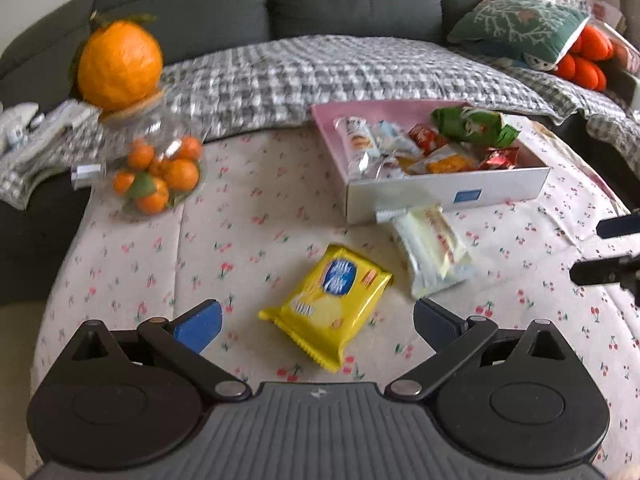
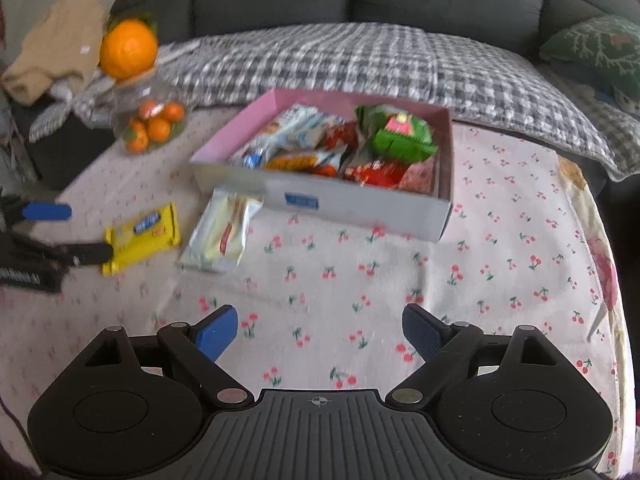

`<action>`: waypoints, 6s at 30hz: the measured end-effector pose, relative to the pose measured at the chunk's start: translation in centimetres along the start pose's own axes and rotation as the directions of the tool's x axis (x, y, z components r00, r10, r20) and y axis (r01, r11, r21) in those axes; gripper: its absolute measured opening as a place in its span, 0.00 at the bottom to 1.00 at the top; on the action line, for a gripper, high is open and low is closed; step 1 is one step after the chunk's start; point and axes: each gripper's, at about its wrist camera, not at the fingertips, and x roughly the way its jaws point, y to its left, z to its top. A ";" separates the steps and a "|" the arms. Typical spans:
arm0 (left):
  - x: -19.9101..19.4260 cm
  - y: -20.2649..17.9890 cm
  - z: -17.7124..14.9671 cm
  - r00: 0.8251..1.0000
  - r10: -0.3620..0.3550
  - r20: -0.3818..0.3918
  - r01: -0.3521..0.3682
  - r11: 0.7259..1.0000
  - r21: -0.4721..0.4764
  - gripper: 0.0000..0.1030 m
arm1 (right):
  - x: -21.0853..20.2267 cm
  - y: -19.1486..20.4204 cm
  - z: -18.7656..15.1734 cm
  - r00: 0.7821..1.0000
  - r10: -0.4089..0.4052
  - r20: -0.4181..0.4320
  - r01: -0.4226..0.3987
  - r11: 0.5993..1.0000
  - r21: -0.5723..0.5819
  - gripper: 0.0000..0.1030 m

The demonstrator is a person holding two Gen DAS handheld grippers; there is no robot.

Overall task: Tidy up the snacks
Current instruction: 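Withdraw both tools from the box toward the remaining snacks, then grasp the yellow biscuit pack with the left tool while the right tool grasps the white cream bar, then carry both snacks into the pink box and open both tools, then withdraw both tools from the box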

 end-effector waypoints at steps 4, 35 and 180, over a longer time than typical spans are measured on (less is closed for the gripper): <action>0.1 0.7 -0.9 1.000 -0.011 0.009 0.011 1.000 0.008 0.99 | 1.0 1.3 -1.0 0.999 0.001 -0.033 -0.003 0.999 -0.053 0.89; 5.0 1.4 -0.7 0.993 -0.121 0.012 0.120 0.991 0.054 0.68 | 7.3 7.6 0.8 1.000 0.024 0.000 -0.023 0.989 -0.149 1.00; 11.5 -4.0 14.2 0.991 -0.008 0.134 0.013 0.999 -0.035 0.84 | 13.7 -4.3 20.4 0.998 -0.056 -0.011 0.056 0.959 0.277 0.73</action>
